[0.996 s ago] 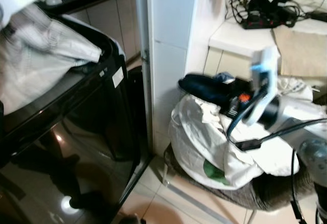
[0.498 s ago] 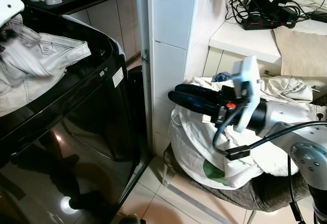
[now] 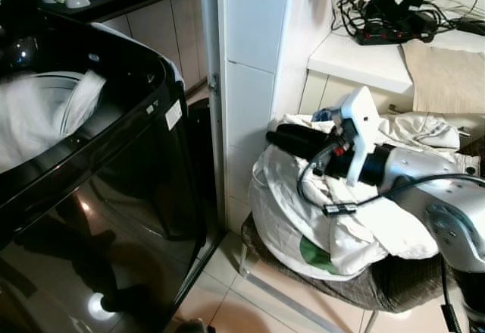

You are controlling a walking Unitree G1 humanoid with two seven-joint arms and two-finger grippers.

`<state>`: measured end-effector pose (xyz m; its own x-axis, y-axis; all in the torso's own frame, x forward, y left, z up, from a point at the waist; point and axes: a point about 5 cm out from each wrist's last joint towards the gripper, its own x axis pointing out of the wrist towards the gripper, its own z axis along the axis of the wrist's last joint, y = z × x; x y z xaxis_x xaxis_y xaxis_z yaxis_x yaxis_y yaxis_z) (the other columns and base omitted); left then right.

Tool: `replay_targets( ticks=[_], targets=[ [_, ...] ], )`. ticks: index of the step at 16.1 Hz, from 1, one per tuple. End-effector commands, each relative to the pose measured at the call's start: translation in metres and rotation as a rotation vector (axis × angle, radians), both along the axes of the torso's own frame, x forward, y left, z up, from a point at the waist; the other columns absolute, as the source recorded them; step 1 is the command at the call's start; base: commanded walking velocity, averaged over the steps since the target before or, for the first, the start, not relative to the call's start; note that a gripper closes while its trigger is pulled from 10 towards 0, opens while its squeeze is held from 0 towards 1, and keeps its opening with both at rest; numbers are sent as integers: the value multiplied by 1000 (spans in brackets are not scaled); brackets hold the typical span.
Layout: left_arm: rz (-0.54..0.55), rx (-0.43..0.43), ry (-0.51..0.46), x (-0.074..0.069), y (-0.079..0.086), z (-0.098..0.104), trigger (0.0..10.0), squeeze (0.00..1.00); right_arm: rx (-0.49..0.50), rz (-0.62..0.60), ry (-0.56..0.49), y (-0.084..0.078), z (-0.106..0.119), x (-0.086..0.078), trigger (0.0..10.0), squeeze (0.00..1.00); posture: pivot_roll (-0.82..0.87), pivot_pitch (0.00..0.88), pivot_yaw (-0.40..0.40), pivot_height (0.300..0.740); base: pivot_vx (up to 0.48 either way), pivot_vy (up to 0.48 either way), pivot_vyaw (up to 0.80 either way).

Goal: Clothes washing

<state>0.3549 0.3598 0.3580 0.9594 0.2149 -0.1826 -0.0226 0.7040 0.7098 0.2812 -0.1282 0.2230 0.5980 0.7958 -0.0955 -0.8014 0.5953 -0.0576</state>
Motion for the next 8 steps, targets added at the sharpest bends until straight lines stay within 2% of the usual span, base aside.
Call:
replay_targets(
  ticks=[1,2,3,4,5,6,7,8],
  targets=[
    [12,67,-82,-1,0,11,10000,0,-1,-48,-32,-4,6,6,10000,0,-13,0,27,740,0,0,0],
    [-134,3,-169,7,-21,20,10000,0,-3,-129,-47,-9,7,13,10000,0,-12,0,26,740,0,0,0],
    [-223,-42,-194,11,-34,21,10000,0,-13,-172,-52,-13,6,17,10000,0,-12,0,26,740,0,0,0],
    [-487,-248,-225,23,-78,16,10000,0,-92,-340,-61,-27,-3,32,10000,0,-19,0,25,740,0,0,0],
    [-587,-335,-225,24,-95,13,10000,0,-127,-405,-64,-34,-7,38,10000,0,-19,0,25,740,0,0,0],
    [-746,-439,-235,24,-130,0,10000,0,-155,-520,-38,-47,-18,47,10000,439,-25,0,24,740,0,0,0],
    [-810,-459,-229,22,-147,-11,10000,0,-150,-567,-19,-54,-23,51,10000,1000,-25,0,24,740,0,0,0],
    [-884,-469,-214,17,-165,-23,10000,0,-148,-606,-1,-61,-28,53,10000,1000,-26,0,23,740,0,0,0]
  ],
)
